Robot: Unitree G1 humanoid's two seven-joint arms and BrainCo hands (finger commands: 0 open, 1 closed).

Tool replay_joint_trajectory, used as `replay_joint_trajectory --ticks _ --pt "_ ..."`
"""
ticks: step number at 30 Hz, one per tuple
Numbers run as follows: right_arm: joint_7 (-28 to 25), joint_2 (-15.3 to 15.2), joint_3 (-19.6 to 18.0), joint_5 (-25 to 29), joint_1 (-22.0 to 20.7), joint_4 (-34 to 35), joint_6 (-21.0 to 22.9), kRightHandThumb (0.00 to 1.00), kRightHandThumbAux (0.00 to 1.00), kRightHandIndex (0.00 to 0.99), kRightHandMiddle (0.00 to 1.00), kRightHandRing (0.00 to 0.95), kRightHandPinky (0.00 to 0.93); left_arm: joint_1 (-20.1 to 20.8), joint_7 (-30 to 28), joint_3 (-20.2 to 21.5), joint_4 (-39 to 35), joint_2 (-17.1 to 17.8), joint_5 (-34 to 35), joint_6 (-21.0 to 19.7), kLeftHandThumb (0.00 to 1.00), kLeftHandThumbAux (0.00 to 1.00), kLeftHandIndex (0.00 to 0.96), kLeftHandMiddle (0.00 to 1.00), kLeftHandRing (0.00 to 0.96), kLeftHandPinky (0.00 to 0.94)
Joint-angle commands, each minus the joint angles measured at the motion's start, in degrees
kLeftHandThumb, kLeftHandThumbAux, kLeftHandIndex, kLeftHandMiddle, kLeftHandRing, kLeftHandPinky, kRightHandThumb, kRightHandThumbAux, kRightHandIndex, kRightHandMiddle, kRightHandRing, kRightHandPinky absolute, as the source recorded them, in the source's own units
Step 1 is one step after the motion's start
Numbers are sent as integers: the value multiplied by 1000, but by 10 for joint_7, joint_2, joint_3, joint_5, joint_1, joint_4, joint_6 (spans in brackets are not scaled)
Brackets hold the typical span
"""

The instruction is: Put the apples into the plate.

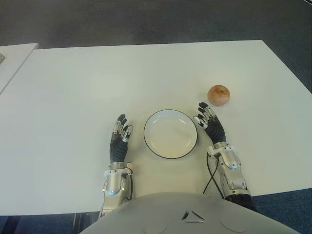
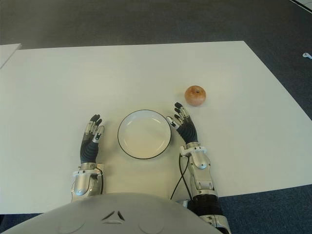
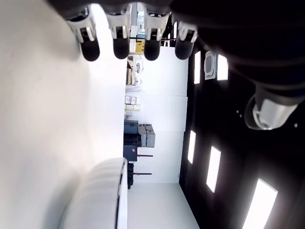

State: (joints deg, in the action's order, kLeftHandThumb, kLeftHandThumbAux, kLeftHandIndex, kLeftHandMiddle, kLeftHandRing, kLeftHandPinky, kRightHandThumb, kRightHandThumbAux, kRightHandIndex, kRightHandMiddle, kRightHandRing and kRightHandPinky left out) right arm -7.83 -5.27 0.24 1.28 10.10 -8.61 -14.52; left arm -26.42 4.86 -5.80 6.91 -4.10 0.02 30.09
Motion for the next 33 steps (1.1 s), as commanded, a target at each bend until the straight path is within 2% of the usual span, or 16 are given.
replay_joint_trajectory --ticks 1,21,30,33 --pt "4 1 2 -5 3 -12 20 157 574 0 0 0 0 0 -2 -4 15 -16 4 -9 14 393 0 0 0 0" --pt "-3 2 -3 6 -2 -22 -5 172 584 0 0 0 0 -1 4 -13 7 -17 -13 -15 15 415 0 0 0 0" --pt "-23 -6 -3 16 -6 -14 -11 174 618 0 0 0 0 4 9 -8 10 -20 -13 -26 5 393 0 0 0 0" --pt "-27 -16 -4 8 -14 -2 -28 163 617 0 0 0 0 6 10 -7 13 -21 -12 -28 4 387 0 0 0 0"
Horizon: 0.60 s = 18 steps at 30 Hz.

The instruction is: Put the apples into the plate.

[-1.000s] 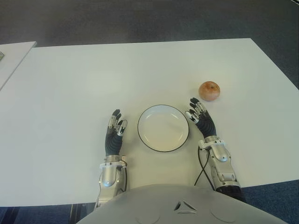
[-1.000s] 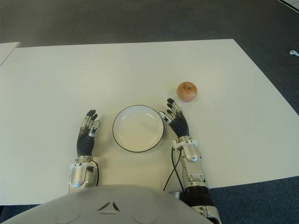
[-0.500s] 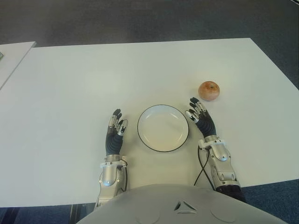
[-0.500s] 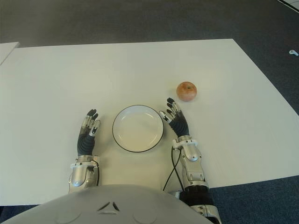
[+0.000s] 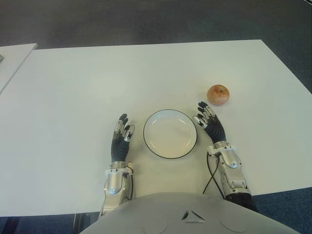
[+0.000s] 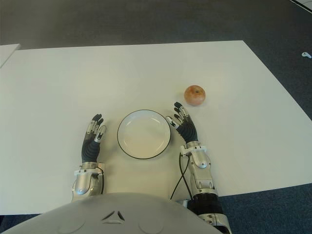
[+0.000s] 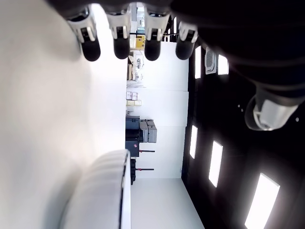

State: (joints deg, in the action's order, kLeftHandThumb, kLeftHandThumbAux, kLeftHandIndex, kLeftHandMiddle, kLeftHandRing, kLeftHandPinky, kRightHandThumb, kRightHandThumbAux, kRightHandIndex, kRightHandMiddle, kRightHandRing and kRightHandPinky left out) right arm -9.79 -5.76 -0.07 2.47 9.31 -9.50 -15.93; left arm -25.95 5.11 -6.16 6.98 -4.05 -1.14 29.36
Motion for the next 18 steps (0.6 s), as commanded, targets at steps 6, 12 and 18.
replay_joint_trajectory --ticks 6,12,18 --pt "17 -42 5 -77 -33 8 -106 155 591 0 0 0 0 6 6 -4 21 -21 2 -15 10 389 0 0 0 0" --pt "92 -80 7 -215 -61 13 -202 157 515 0 0 0 0 13 7 -6 30 -23 -1 -15 9 402 0 0 0 0" --pt "145 -115 7 -320 -80 53 -224 169 440 0 0 0 0 20 8 -8 39 -30 3 -10 12 410 0 0 0 0"
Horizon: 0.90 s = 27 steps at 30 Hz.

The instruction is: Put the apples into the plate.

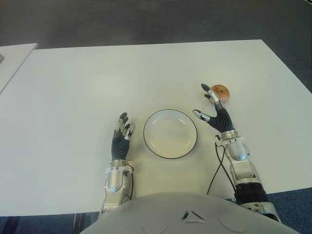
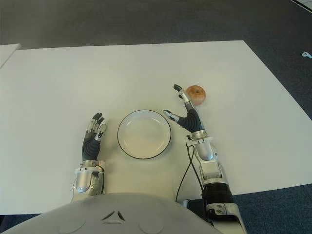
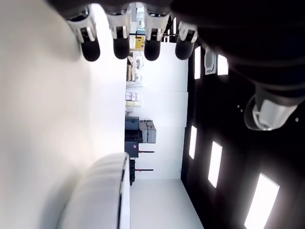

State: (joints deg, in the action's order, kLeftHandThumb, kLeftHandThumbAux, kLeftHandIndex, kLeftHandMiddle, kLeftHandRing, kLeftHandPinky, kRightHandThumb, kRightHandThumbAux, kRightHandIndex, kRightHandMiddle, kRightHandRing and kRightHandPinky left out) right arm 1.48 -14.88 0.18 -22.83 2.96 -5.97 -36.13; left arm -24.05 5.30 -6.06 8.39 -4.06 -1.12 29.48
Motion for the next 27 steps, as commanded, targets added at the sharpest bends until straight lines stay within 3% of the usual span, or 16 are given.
replay_joint_trajectory --ticks 1,9,17,27 --pt "39 -28 5 -77 -19 18 -24 171 438 0 0 0 0 1 6 -9 26 -30 3 -10 12 411 0 0 0 0" --pt "151 -101 12 -239 -79 -5 -41 174 426 0 0 0 0 4 17 -8 27 -32 2 -24 8 399 0 0 0 0" --pt "226 -165 45 -357 -141 -31 1 183 412 0 0 0 0 11 16 -9 36 -31 5 -19 10 389 0 0 0 0" --pt "218 -212 83 -384 -198 -74 57 252 323 0 0 0 0 5 22 -17 27 -35 3 -17 22 373 0 0 0 0"
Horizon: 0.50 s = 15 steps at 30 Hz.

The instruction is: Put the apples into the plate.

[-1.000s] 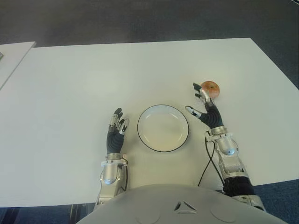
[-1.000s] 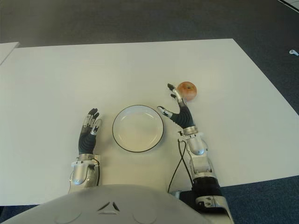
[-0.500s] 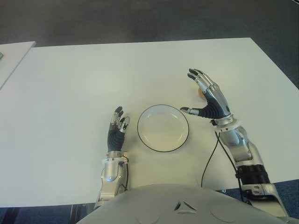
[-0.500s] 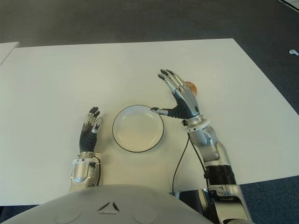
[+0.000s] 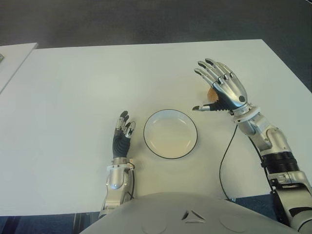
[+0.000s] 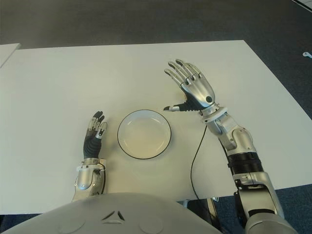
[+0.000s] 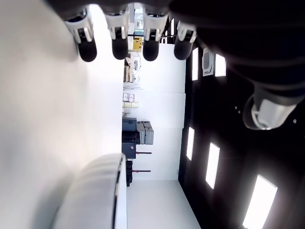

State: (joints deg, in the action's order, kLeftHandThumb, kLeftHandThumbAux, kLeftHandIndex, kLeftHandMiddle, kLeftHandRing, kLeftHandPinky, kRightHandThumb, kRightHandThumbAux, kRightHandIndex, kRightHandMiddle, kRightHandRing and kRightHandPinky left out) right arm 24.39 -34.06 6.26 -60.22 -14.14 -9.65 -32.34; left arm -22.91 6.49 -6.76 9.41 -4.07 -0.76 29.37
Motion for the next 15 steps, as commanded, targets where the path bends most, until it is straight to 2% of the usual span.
replay_joint_trajectory --ticks 1,15 --pt "-12 -25 26 -10 -36 -50 21 256 307 0 0 0 0 -7 11 -11 16 -34 -2 -16 23 372 0 0 0 0" --pt "-20 -63 92 14 -144 -237 12 243 185 0 0 0 0 -12 10 -10 10 -24 -1 -17 25 384 0 0 0 0"
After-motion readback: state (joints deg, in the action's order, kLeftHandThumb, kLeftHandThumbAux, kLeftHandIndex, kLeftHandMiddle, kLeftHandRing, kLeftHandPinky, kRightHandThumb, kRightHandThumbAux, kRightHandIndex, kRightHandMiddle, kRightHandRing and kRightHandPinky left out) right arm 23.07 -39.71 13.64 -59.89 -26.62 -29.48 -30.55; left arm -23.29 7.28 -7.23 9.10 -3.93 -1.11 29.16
